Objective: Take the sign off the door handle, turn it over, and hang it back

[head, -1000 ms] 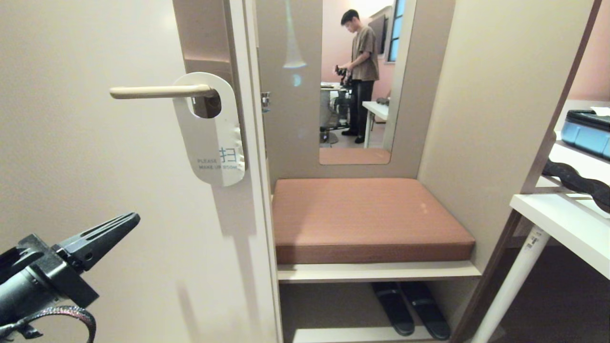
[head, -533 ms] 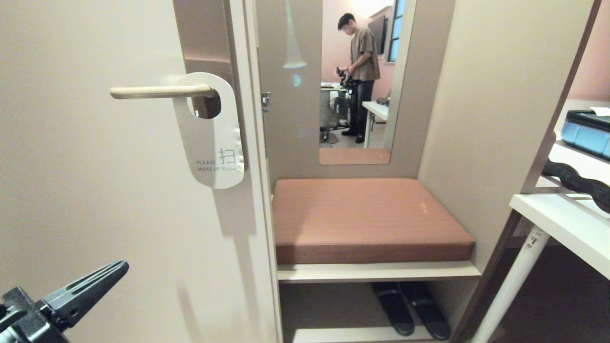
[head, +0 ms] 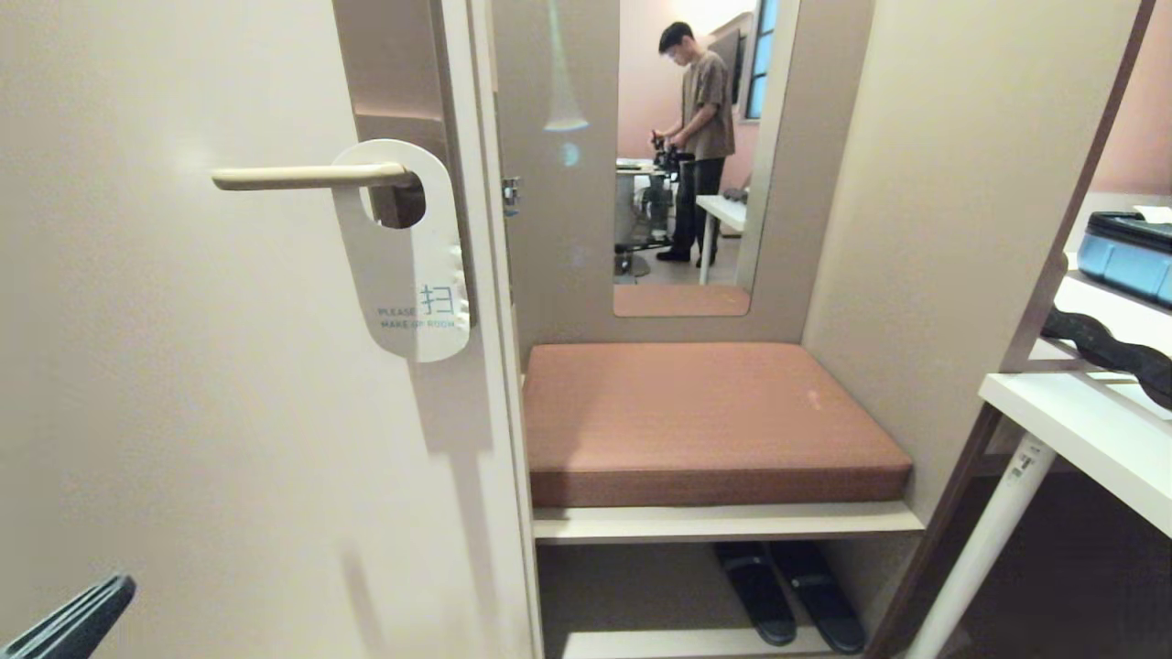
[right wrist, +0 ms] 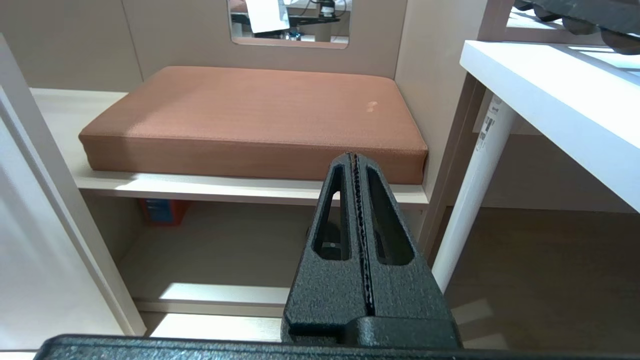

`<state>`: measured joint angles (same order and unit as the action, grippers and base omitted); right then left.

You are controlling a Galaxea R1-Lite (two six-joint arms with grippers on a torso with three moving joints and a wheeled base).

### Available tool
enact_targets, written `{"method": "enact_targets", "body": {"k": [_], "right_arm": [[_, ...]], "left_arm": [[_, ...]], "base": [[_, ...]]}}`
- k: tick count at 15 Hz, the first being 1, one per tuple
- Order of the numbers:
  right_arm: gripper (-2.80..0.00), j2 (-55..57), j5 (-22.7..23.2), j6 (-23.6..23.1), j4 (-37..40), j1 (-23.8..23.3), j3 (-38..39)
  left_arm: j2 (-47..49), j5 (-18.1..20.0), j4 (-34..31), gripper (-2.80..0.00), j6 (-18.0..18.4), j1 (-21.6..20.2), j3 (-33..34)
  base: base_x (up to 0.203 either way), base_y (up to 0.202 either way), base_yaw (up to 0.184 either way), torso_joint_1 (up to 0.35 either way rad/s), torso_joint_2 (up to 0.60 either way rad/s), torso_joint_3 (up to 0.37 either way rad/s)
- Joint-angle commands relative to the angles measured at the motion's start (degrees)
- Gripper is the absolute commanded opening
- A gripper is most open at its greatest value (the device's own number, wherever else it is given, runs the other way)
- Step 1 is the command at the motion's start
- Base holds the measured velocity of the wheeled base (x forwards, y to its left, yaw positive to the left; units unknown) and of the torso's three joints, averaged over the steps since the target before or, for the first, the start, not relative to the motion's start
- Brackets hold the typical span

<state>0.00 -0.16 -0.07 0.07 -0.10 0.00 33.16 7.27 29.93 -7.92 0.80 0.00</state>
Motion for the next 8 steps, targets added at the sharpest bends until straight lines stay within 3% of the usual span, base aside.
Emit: {"method": "enact_targets", "body": {"k": [1, 4, 5, 8], "right_arm": [[-2.8, 0.0, -0.02, -0.01, 0.01, 0.01, 0.0], [-2.8, 0.0, -0.02, -0.01, 0.01, 0.01, 0.0], [-2.8, 0.0, -0.02, -0.01, 0.01, 0.01, 0.0], [-2.8, 0.0, -0.02, -0.01, 0.01, 0.01, 0.0]], "left_arm": [[-8.31, -2.38, -3.72, -2.8, 0.87, -2.46, 0.0], [-16.74, -4.72, -12.64, -2.8, 6.28, -7.08, 0.0], [-17.14, -8.23, -14.71, -2.8, 9.18, -7.71, 0.0], [-17.17, -11.22, -16.74, -2.8, 10.38, -7.92, 0.0]], "base": [[0.0, 0.0, 0.0, 0.0, 0.0, 0.0], [0.0, 0.0, 0.0, 0.0, 0.0, 0.0], [0.0, 0.0, 0.0, 0.0, 0.0, 0.0], [0.0, 0.0, 0.0, 0.0, 0.0, 0.0]]}}
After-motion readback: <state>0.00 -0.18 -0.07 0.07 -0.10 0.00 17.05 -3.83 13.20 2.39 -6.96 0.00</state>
